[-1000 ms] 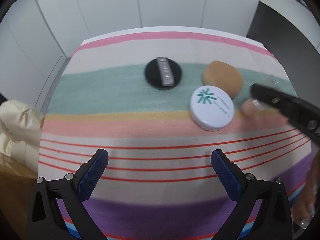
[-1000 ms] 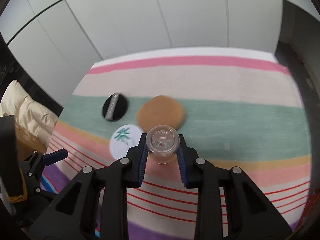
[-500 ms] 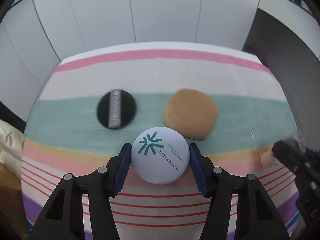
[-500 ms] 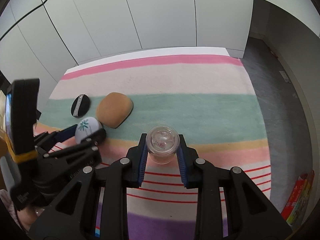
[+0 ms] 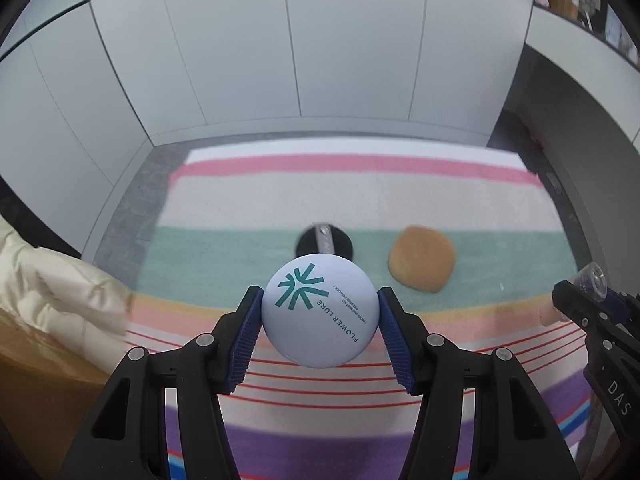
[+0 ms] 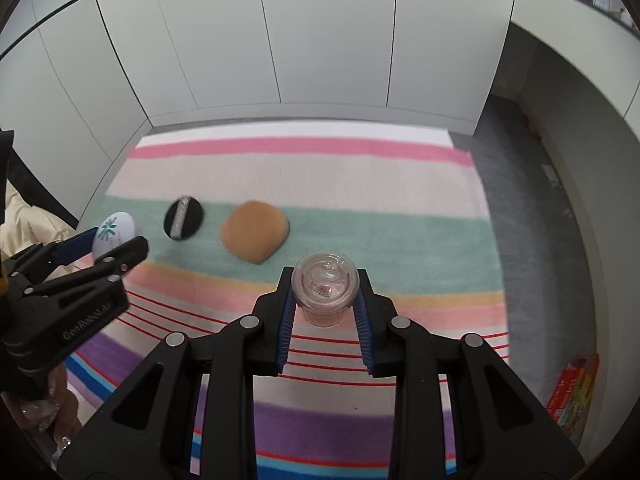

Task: Organize objects
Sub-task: 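Lift the clear jar with the right tool while the left tool lifts the white compact, then carry the clear jar and white compact over the cardboard box with both tools, then open the right tool dropping the clear jar while the left tool releases the white compact, then withdraw both tools from the cardboard box back toward the cloth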

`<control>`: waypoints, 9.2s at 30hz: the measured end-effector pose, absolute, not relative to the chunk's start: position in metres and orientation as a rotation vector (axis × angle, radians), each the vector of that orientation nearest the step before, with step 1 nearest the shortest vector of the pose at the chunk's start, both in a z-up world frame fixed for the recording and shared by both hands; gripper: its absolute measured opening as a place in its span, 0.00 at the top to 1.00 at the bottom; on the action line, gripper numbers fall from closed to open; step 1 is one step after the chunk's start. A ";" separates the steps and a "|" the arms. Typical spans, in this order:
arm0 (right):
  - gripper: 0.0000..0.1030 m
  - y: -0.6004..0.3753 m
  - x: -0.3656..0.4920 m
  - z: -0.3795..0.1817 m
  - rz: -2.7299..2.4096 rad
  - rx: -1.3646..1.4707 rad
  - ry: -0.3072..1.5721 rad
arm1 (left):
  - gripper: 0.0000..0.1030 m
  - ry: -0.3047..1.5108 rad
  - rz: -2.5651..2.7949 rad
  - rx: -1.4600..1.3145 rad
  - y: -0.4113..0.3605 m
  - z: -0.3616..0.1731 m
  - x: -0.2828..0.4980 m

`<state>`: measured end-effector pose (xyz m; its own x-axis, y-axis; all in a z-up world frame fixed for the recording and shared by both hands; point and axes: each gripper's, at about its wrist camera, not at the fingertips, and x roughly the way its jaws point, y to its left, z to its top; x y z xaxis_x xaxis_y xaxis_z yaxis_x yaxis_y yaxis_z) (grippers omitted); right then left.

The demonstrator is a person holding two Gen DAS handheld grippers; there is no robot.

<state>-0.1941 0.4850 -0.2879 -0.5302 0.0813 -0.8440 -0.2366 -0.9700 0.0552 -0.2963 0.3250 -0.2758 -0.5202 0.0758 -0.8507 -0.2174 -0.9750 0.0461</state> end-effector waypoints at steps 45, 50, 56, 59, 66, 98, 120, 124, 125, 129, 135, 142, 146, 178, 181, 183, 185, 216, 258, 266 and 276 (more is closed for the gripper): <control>0.72 0.410 -0.112 -0.012 2.757 -1.067 0.094 | 0.43 0.228 2.783 -1.012 0.278 0.026 -0.173; 0.72 0.407 -0.099 -0.012 2.743 -1.062 0.098 | 0.43 0.243 2.796 -0.987 0.272 0.027 -0.158; 0.72 0.399 -0.070 -0.011 2.744 -1.039 0.130 | 0.43 0.247 2.796 -0.940 0.260 0.030 -0.123; 0.72 0.394 -0.050 -0.011 2.733 -1.032 0.152 | 0.43 0.285 2.774 -0.925 0.256 0.028 -0.098; 0.72 0.378 0.008 -0.023 2.703 -1.030 0.169 | 0.43 0.356 2.754 -0.838 0.230 0.021 -0.025; 0.72 0.367 0.197 -0.076 2.604 -1.205 0.314 | 0.43 0.195 2.777 -1.041 0.099 -0.034 0.093; 0.72 0.360 0.172 -0.092 2.618 -1.299 0.294 | 0.43 0.155 2.825 -1.212 0.076 -0.056 0.073; 0.72 0.345 0.159 -0.097 2.655 -1.341 0.274 | 0.43 0.152 2.868 -1.238 0.061 -0.062 0.073; 0.72 0.341 0.156 -0.098 2.666 -1.348 0.265 | 0.43 0.146 2.873 -1.251 0.056 -0.064 0.073; 0.72 0.319 0.140 -0.100 2.716 -1.380 0.232 | 0.43 0.115 2.903 -1.305 0.032 -0.071 0.076; 0.72 0.274 0.113 -0.107 2.792 -1.447 0.158 | 0.43 0.046 2.969 -1.357 -0.011 -0.074 0.088; 0.72 0.202 0.087 -0.109 2.931 -1.534 0.044 | 0.43 -0.035 3.050 -1.403 -0.054 -0.071 0.104; 0.72 0.166 0.080 -0.104 3.014 -1.551 -0.029 | 0.43 -0.066 3.085 -1.416 -0.070 -0.068 0.114; 0.72 0.020 -0.044 -0.124 3.172 -1.579 -0.355 | 0.43 -0.057 3.131 -1.370 -0.128 -0.078 -0.006; 0.72 0.004 -0.072 -0.128 3.182 -1.584 -0.367 | 0.43 -0.084 3.137 -1.364 -0.139 -0.081 -0.033; 0.72 -0.003 -0.089 -0.130 3.191 -1.600 -0.356 | 0.43 -0.085 3.141 -1.369 -0.146 -0.087 -0.056; 0.72 -0.012 -0.108 -0.134 3.195 -1.619 -0.343 | 0.43 -0.115 3.142 -1.386 -0.153 -0.095 -0.071; 0.00 -0.010 -0.152 -0.151 3.157 -1.530 -0.178 | 0.00 -0.221 2.999 -1.523 -0.172 -0.135 -0.102; 0.00 0.300 -0.031 -0.137 2.714 -1.304 0.255 | 0.00 0.163 2.613 -1.263 0.117 -0.112 -0.090; 0.00 0.344 -0.022 -0.148 2.653 -1.307 0.298 | 0.00 0.203 2.559 -1.285 0.157 -0.124 -0.101; 0.00 0.375 -0.060 -0.188 2.669 -1.289 0.287 | 0.00 0.245 2.575 -1.299 0.189 -0.153 -0.154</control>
<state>-0.0600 0.3748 -0.1879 -0.6146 0.0629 -0.7863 -0.2287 -0.9682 0.1014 -0.1541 0.1888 -0.1533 -0.5730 0.1431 -0.8070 -0.2928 -0.9554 0.0384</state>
